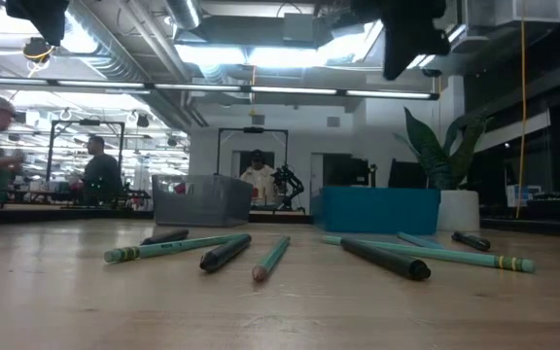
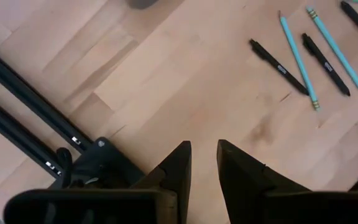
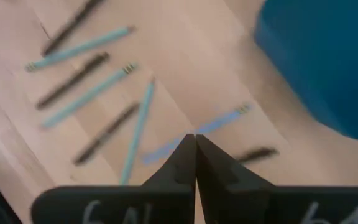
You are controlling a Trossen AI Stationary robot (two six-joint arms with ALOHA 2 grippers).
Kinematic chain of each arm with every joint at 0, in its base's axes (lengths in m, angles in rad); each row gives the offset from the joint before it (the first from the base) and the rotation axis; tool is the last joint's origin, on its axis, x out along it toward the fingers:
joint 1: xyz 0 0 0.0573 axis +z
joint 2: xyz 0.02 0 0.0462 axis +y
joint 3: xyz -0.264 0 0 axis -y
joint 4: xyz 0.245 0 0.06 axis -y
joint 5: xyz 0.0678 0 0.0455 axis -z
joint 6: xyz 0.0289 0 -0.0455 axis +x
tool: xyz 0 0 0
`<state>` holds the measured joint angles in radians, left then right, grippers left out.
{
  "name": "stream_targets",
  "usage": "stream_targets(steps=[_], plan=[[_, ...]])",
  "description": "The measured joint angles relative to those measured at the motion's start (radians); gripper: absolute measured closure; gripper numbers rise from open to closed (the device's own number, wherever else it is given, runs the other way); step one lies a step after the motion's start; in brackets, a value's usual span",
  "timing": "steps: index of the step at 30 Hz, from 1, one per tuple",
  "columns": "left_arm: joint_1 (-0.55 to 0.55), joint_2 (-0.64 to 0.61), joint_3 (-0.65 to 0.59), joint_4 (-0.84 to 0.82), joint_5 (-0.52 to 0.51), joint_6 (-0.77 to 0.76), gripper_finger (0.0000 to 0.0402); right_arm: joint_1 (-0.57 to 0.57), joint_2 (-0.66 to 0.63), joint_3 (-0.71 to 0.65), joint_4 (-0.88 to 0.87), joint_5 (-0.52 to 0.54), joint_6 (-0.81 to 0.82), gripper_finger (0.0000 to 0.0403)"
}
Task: Sort pens & pencils
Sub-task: Put the right light blue pencil into the blue bin
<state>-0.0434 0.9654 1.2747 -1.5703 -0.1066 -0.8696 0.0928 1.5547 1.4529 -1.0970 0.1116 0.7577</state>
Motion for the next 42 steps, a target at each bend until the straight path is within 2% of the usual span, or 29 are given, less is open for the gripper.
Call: stream_targets(steps=[4, 11, 23, 31, 36, 42], plan=[[-0.022, -0.006, 0.000, -0.001, -0.024, -0.030, 0.0329, 0.029, -0.042, -0.125, 0.135, -0.002, 0.087, 0.0397], [-0.034, -0.004, 0.000, -0.001, -0.066, -0.067, 0.0329, 0.120, -0.045, -0.228, 0.174, -0.036, 0.210, 0.0397], [-0.033, -0.004, 0.000, -0.001, -0.147, -0.004, 0.0329, 0.146, -0.043, -0.232, 0.190, -0.073, 0.442, 0.0397], [-0.033, -0.004, 0.000, -0.001, -0.186, 0.075, 0.0329, 0.145, 0.037, -0.233, 0.224, -0.077, 0.628, 0.0381], [-0.033, -0.005, 0.000, -0.001, -0.206, 0.119, 0.0329, 0.145, 0.070, -0.233, 0.322, -0.088, 0.656, 0.0383], [-0.034, -0.005, 0.000, -0.001, -0.224, 0.148, 0.0329, 0.145, 0.072, -0.233, 0.384, -0.026, 0.650, 0.0395]])
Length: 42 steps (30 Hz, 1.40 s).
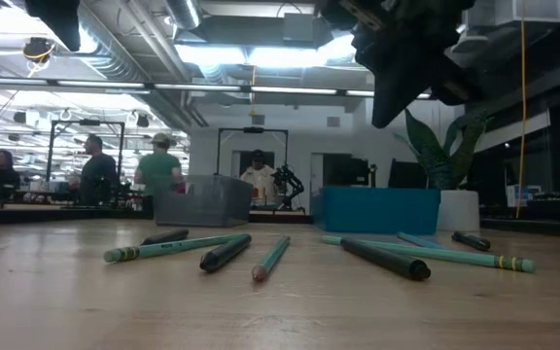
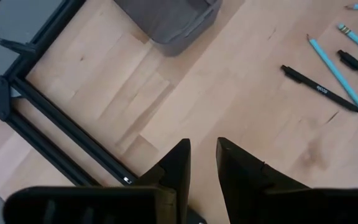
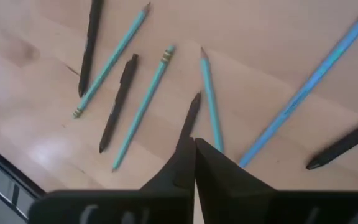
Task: Sort pens & pencils
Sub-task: Put the right light blue pencil into the blue bin
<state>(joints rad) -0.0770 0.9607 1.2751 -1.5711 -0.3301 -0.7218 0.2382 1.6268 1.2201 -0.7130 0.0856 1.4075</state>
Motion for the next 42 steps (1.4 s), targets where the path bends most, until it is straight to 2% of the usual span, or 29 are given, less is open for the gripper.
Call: stream_targets(steps=[9, 13, 16, 22, 29, 34, 42], plan=[[0.000, 0.000, 0.000, 0.000, -0.001, 0.026, 0.0329, 0.000, 0.000, 0.000, 0.071, 0.001, -0.007, 0.0381], [0.000, 0.000, 0.000, 0.000, -0.002, 0.025, 0.0329, 0.000, 0.000, 0.001, 0.053, -0.058, -0.065, 0.0377], [0.000, 0.000, 0.000, 0.000, -0.002, 0.025, 0.0329, 0.000, 0.000, 0.001, -0.023, -0.052, -0.002, 0.0384], [0.000, 0.000, 0.000, 0.000, -0.034, 0.018, 0.0329, -0.010, 0.033, 0.001, -0.101, 0.048, 0.150, 0.0397], [0.000, 0.000, 0.000, 0.000, -0.047, -0.002, 0.0329, -0.059, 0.157, 0.002, -0.085, 0.022, 0.235, 0.0393], [0.000, 0.000, 0.000, 0.000, -0.054, -0.002, 0.0329, -0.080, 0.176, 0.002, -0.091, -0.001, 0.230, 0.0396], [0.000, 0.000, 0.000, 0.000, -0.095, 0.025, 0.0329, -0.104, 0.144, 0.002, -0.131, -0.035, 0.232, 0.0354]])
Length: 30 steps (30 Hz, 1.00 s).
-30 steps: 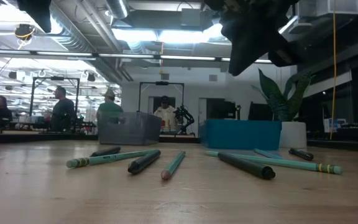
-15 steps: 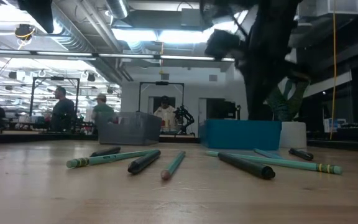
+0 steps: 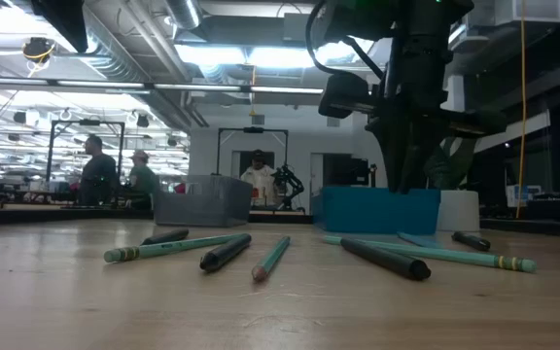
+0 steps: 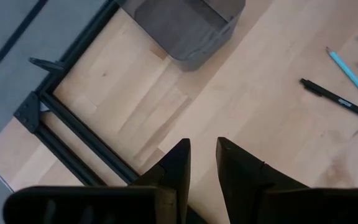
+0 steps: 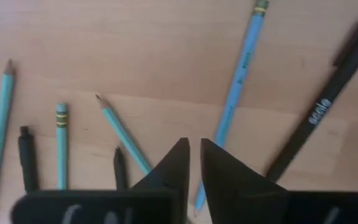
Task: Sort pens & pencils
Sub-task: Put the right light blue pencil into the blue bin
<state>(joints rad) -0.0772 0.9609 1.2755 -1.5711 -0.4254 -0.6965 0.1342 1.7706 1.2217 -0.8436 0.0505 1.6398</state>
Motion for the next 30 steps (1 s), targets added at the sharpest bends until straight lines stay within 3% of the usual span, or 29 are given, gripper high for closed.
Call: stream_targets(steps=[10, 30], plan=[[0.000, 0.000, 0.000, 0.000, -0.036, 0.001, 0.0329, -0.012, -0.007, 0.000, -0.050, -0.055, 0.002, 0.0304], [0.000, 0.000, 0.000, 0.000, -0.035, 0.001, 0.0329, -0.012, 0.007, 0.000, -0.064, -0.045, -0.002, 0.0301]])
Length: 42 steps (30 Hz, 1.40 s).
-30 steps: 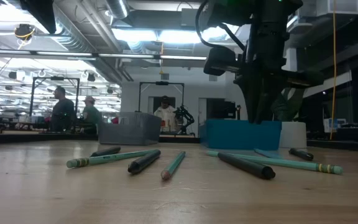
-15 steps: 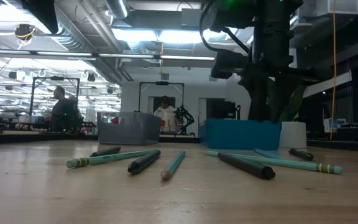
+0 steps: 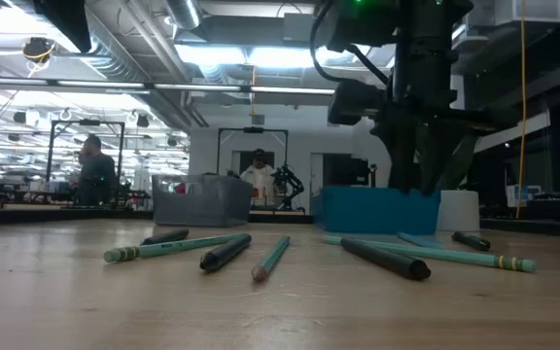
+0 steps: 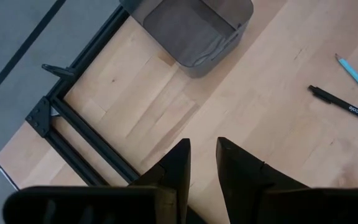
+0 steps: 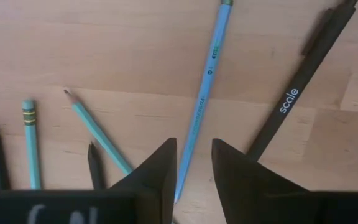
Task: Sort pens & pencils
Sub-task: Put the right light blue pencil into the blue bin
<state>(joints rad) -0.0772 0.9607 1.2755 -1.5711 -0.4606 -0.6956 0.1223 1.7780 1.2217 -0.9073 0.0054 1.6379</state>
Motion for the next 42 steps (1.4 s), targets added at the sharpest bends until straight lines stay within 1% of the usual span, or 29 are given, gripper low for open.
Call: stream_targets(steps=[13, 16, 19, 23, 30, 34, 42], plan=[[0.000, 0.000, 0.000, 0.000, 0.001, 0.000, 0.0329, -0.015, 0.020, -0.007, 0.024, 0.002, -0.007, 0.0301], [0.000, 0.000, 0.000, 0.000, 0.001, 0.000, 0.0329, -0.015, 0.020, -0.045, 0.083, 0.000, -0.004, 0.0301], [0.000, 0.000, 0.000, 0.000, 0.008, 0.000, 0.0329, -0.015, 0.020, -0.097, 0.183, -0.051, 0.003, 0.0301], [0.000, 0.000, 0.000, 0.000, 0.009, 0.000, 0.0329, -0.014, 0.020, -0.123, 0.241, -0.059, 0.008, 0.0301], [0.000, 0.000, 0.000, 0.000, 0.009, 0.000, 0.0329, -0.015, 0.020, -0.129, 0.215, -0.062, 0.008, 0.0301], [0.000, 0.000, 0.000, 0.000, 0.009, 0.000, 0.0329, -0.015, 0.020, -0.128, 0.172, -0.106, 0.008, 0.0301], [0.000, 0.000, 0.000, 0.000, 0.009, 0.000, 0.0329, -0.015, 0.021, -0.128, 0.166, -0.103, 0.002, 0.0301]])
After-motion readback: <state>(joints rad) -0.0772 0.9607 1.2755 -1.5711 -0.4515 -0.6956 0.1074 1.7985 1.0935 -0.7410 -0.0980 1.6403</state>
